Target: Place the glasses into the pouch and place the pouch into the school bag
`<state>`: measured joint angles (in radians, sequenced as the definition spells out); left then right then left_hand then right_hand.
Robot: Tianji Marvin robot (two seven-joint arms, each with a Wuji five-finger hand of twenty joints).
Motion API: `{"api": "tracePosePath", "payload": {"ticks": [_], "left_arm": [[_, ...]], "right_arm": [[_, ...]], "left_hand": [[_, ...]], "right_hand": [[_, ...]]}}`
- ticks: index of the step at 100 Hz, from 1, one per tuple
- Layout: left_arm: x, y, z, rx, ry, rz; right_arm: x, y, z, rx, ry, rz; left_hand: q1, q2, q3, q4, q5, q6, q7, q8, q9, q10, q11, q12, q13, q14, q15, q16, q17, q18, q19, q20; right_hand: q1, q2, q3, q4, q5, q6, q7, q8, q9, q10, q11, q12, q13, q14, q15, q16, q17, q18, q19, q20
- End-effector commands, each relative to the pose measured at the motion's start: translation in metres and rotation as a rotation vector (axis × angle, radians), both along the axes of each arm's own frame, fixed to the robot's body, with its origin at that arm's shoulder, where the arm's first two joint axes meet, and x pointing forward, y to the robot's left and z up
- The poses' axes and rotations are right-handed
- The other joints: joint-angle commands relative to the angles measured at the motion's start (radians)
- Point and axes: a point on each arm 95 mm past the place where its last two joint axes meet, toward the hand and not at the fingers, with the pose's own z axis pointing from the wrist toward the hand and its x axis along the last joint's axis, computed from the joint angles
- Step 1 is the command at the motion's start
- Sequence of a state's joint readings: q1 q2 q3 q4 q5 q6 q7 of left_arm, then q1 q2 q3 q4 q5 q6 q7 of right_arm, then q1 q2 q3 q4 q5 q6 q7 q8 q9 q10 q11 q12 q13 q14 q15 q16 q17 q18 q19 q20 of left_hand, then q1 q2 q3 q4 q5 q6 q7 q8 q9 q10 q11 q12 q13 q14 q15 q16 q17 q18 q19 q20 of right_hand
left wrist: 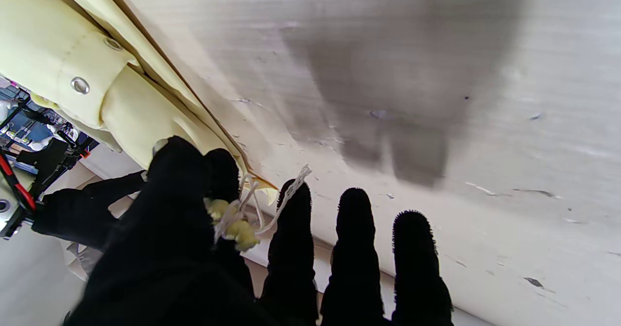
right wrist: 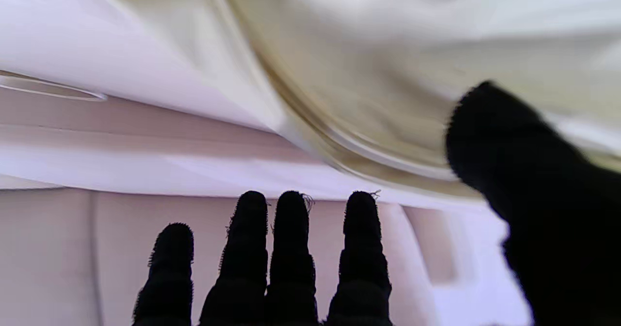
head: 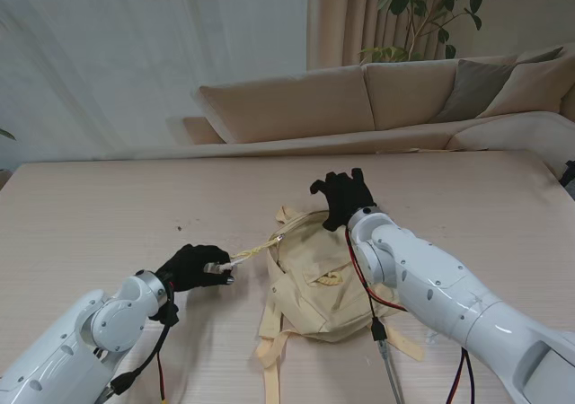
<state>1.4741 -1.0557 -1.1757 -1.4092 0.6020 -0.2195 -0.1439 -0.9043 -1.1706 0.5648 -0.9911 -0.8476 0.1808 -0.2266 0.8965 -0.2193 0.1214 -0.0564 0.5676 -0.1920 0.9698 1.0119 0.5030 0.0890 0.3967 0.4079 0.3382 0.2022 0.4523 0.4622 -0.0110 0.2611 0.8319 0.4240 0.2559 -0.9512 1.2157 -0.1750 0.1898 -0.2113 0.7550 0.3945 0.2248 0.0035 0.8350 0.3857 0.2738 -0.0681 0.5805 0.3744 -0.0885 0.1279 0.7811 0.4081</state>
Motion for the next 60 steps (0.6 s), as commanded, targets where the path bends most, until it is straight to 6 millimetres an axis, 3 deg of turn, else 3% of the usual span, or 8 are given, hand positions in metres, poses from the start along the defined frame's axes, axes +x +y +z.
{"api": "tracePosePath", "payload": {"ticks": [1, 16, 22, 26, 44, 60], "left_arm": [[-0.001, -0.006, 0.001, -0.012, 0.005, -0.009], [0.001, -0.008, 0.001, -0.025, 0.002, -0.003], [0.001, -0.009, 0.001, -0.026, 0.000, -0.005], [0.001, -0.010, 0.002, -0.028, -0.001, -0.004], [0.002, -0.011, 0.001, -0.032, -0.002, -0.007], [0.006, -0.013, 0.002, -0.041, 0.003, -0.007]], "right_arm": [[-0.006, 0.013, 0.000, 0.027, -0.010, 0.045], [-0.015, 0.034, -0.002, 0.031, -0.054, 0.155], [-0.018, 0.042, -0.005, 0.000, -0.042, 0.170], [-0.020, 0.047, -0.009, -0.021, -0.040, 0.180], [-0.020, 0.063, -0.025, -0.045, -0.077, 0.190], [-0.022, 0.073, -0.036, -0.025, -0.102, 0.181]], "left_hand": [[0.016, 0.010, -0.034, 0.026, 0.024, -0.022, 0.037, -0.011, -0.024, -0.015, 0.006, 0.014, -0.021, -0.011, 0.007, 0.024, -0.019, 0.015, 0.031, 0.010], [0.015, 0.010, -0.035, 0.026, 0.025, -0.021, 0.037, -0.013, -0.027, -0.014, 0.007, 0.013, -0.023, -0.011, 0.008, 0.024, -0.020, 0.014, 0.031, 0.010], [0.015, 0.010, -0.034, 0.026, 0.025, -0.023, 0.036, -0.013, -0.028, -0.015, 0.007, 0.013, -0.024, -0.012, 0.008, 0.024, -0.021, 0.014, 0.031, 0.010], [0.015, 0.009, -0.034, 0.027, 0.026, -0.021, 0.037, -0.013, -0.025, -0.014, 0.008, 0.013, -0.024, -0.011, 0.008, 0.024, -0.022, 0.015, 0.030, 0.009], [0.017, 0.008, -0.032, 0.027, 0.028, -0.018, 0.037, -0.014, -0.031, -0.015, 0.007, 0.012, -0.025, -0.011, 0.008, 0.024, -0.021, 0.016, 0.031, 0.010], [0.018, 0.008, -0.031, 0.026, 0.030, -0.017, 0.038, -0.015, -0.031, -0.014, 0.008, 0.012, -0.026, -0.011, 0.008, 0.024, -0.023, 0.015, 0.030, 0.009]], "right_hand": [[-0.055, -0.046, 0.046, -0.039, -0.030, -0.035, 0.015, -0.020, -0.017, -0.038, -0.009, -0.010, -0.002, -0.022, -0.022, -0.010, -0.001, -0.005, 0.001, 0.027], [-0.096, -0.078, 0.094, -0.060, 0.039, -0.046, 0.055, -0.039, 0.068, -0.027, 0.016, 0.008, 0.066, -0.013, 0.008, 0.008, 0.006, 0.020, 0.168, -0.018], [-0.086, -0.071, 0.094, -0.061, 0.057, -0.043, 0.054, -0.044, 0.077, -0.029, 0.020, 0.013, 0.075, -0.010, 0.016, 0.013, 0.007, 0.024, 0.200, -0.053], [-0.073, -0.078, 0.095, -0.058, 0.075, -0.037, 0.064, -0.042, 0.091, -0.028, 0.032, 0.020, 0.086, -0.008, 0.032, 0.021, 0.005, 0.028, 0.245, -0.110], [-0.040, -0.103, 0.125, -0.059, 0.231, -0.032, 0.126, 0.007, 0.173, 0.004, 0.117, 0.057, 0.154, 0.010, 0.124, 0.066, 0.010, 0.039, 0.365, -0.070], [-0.010, -0.077, 0.127, -0.054, 0.364, -0.054, 0.176, 0.072, 0.297, 0.025, 0.193, 0.090, 0.239, 0.030, 0.215, 0.107, 0.046, 0.066, 0.420, -0.039]]}}
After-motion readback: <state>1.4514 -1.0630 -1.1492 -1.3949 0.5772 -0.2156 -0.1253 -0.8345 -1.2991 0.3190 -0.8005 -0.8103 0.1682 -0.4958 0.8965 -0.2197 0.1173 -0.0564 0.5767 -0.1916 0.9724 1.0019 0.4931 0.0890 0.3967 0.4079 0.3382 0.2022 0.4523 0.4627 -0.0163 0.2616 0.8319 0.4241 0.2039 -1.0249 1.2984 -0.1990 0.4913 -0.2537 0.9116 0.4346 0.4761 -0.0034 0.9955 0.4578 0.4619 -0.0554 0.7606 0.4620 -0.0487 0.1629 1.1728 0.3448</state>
